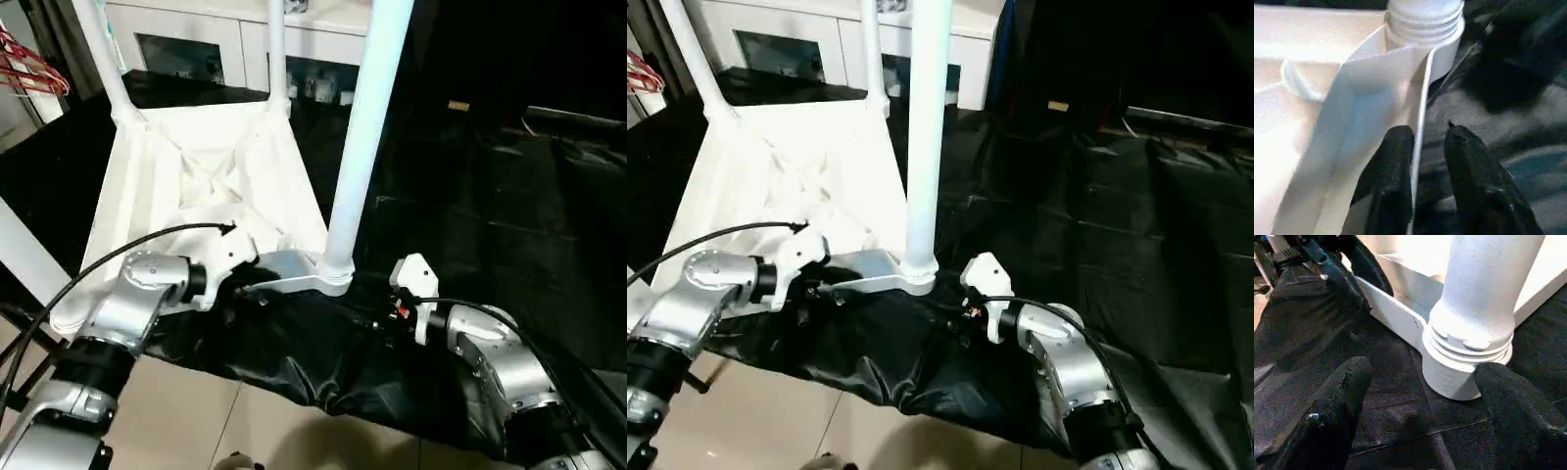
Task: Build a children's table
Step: Rotate leg to tighten
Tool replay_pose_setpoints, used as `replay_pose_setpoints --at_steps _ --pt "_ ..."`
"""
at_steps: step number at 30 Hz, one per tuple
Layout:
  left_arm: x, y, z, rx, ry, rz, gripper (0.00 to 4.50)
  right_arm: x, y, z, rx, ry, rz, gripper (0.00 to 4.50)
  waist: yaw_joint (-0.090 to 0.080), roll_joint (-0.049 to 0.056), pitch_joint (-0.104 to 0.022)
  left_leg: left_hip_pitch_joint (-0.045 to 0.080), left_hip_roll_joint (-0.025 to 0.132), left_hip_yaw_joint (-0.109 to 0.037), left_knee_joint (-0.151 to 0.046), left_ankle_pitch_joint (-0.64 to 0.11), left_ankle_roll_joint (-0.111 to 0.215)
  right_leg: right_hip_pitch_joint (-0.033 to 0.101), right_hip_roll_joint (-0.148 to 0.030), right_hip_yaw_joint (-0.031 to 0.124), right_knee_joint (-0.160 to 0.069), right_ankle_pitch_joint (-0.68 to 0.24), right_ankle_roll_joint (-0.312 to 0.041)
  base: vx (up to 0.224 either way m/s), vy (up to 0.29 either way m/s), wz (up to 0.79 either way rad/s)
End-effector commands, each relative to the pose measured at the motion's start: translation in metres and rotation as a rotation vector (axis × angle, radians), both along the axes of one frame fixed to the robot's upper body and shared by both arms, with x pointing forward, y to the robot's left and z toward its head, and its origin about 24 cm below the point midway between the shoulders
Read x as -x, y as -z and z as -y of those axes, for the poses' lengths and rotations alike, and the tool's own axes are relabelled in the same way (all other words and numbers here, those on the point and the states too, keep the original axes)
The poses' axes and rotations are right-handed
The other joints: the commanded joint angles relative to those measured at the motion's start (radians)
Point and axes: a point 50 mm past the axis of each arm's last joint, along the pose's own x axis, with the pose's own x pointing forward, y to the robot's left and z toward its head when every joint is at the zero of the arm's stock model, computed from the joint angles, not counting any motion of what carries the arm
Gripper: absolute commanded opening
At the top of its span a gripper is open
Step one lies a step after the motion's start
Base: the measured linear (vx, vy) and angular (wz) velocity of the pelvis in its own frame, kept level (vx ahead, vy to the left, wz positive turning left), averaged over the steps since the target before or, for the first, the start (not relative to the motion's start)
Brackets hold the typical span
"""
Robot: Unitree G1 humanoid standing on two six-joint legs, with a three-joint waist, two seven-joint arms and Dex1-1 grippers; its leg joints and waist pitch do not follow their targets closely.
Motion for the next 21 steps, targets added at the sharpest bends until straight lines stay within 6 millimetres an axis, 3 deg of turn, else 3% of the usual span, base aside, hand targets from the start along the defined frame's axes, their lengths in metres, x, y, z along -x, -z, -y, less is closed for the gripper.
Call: replay_pose_setpoints --at_steps 1,4,10,15,21 --pt "-0.004 0.000 -0.002 -0.038 0.004 0.018 1.07 0.000 -0.004 -0.001 0.000 -0.002 0.013 3.84 0.007 0.016 -0.071 0.007 0.058 -0.036 -0.067 -0.172 0.027 0.054 -0.094 0.068 -0.069 0.002 -0.238 0.000 0.000 0.00" --pt "-0.005 0.002 -0.004 -0.040 0.011 0.021 0.99 0.000 -0.002 -0.002 0.001 -0.006 0.011 3.84 0.009 0.017 -0.070 0.006 0.058 -0.035 -0.067 -0.171 0.027 0.055 -0.095 0.067 -0.070 -0.014 -0.234 0.000 0.000 0.00" --pt "-0.007 0.005 -0.004 -0.051 0.035 0.018 0.23 -0.001 -0.003 -0.003 0.001 -0.004 0.015 3.84 0.012 0.023 -0.070 0.006 0.059 -0.036 -0.068 -0.186 0.021 0.053 -0.096 0.068 -0.070 -0.025 -0.233 0.000 0.000 0.00" --pt "-0.008 0.008 -0.004 -0.090 0.061 0.011 0.07 -0.001 -0.002 -0.002 0.007 -0.003 0.015 3.84 0.013 0.023 -0.069 0.005 0.058 -0.036 -0.069 -0.192 0.021 0.054 -0.097 0.068 -0.076 -0.061 -0.220 0.000 0.000 0.00" --pt "-0.009 0.011 -0.004 -0.111 0.090 -0.011 0.07 -0.003 -0.003 -0.002 0.006 -0.003 0.021 3.84 0.013 0.023 -0.071 0.005 0.059 -0.035 -0.067 -0.192 0.023 0.053 -0.098 0.067 -0.073 -0.044 -0.229 0.000 0.000 0.00"
